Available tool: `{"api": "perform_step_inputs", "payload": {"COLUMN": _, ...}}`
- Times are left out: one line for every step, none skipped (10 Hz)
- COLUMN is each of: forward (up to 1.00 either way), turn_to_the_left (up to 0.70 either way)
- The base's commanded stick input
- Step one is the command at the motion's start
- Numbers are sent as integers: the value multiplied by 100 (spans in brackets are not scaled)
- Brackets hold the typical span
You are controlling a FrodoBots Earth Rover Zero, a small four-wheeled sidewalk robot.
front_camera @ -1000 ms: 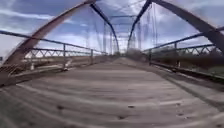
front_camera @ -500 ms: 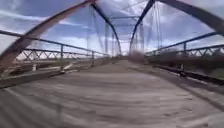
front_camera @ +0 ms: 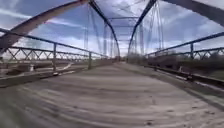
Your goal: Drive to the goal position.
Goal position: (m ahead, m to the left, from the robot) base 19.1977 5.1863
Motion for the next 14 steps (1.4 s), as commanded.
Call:
{"api": "perform_step_inputs", "payload": {"forward": 100, "turn_to_the_left": 1}}
{"api": "perform_step_inputs", "payload": {"forward": 100, "turn_to_the_left": 0}}
{"api": "perform_step_inputs", "payload": {"forward": 100, "turn_to_the_left": -13}}
{"api": "perform_step_inputs", "payload": {"forward": 100, "turn_to_the_left": -22}}
{"api": "perform_step_inputs", "payload": {"forward": 100, "turn_to_the_left": -22}}
{"api": "perform_step_inputs", "payload": {"forward": 100, "turn_to_the_left": 1}}
{"api": "perform_step_inputs", "payload": {"forward": 100, "turn_to_the_left": 1}}
{"api": "perform_step_inputs", "payload": {"forward": 100, "turn_to_the_left": 1}}
{"api": "perform_step_inputs", "payload": {"forward": 100, "turn_to_the_left": 1}}
{"api": "perform_step_inputs", "payload": {"forward": 100, "turn_to_the_left": 1}}
{"api": "perform_step_inputs", "payload": {"forward": 100, "turn_to_the_left": 0}}
{"api": "perform_step_inputs", "payload": {"forward": 100, "turn_to_the_left": -4}}
{"api": "perform_step_inputs", "payload": {"forward": 100, "turn_to_the_left": -10}}
{"api": "perform_step_inputs", "payload": {"forward": 100, "turn_to_the_left": -18}}
